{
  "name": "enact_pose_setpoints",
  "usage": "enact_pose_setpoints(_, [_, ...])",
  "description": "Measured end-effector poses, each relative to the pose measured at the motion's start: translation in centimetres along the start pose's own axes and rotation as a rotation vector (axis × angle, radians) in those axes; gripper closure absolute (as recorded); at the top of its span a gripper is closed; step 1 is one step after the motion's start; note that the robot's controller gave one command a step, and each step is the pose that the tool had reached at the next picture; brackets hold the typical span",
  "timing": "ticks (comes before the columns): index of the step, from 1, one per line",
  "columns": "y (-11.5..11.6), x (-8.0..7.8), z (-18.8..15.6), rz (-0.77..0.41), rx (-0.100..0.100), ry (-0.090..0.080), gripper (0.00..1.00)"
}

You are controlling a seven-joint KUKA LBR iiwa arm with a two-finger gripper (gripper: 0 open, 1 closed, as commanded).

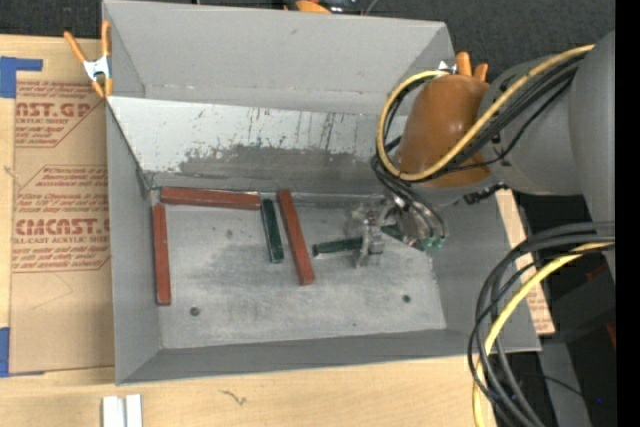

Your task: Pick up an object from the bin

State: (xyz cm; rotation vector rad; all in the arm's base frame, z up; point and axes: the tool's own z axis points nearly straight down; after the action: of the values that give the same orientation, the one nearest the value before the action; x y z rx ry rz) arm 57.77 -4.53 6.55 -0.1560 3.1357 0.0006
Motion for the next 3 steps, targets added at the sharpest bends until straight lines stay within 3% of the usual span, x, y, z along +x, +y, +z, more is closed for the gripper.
enact_pose_setpoints(1, [0.0,-0.1,-3.4,0.000,0.001,-0.003,1.00])
enact_pose_setpoints(3, [0.0,-0.3,-7.2,0.000,0.002,-0.002,1.00])
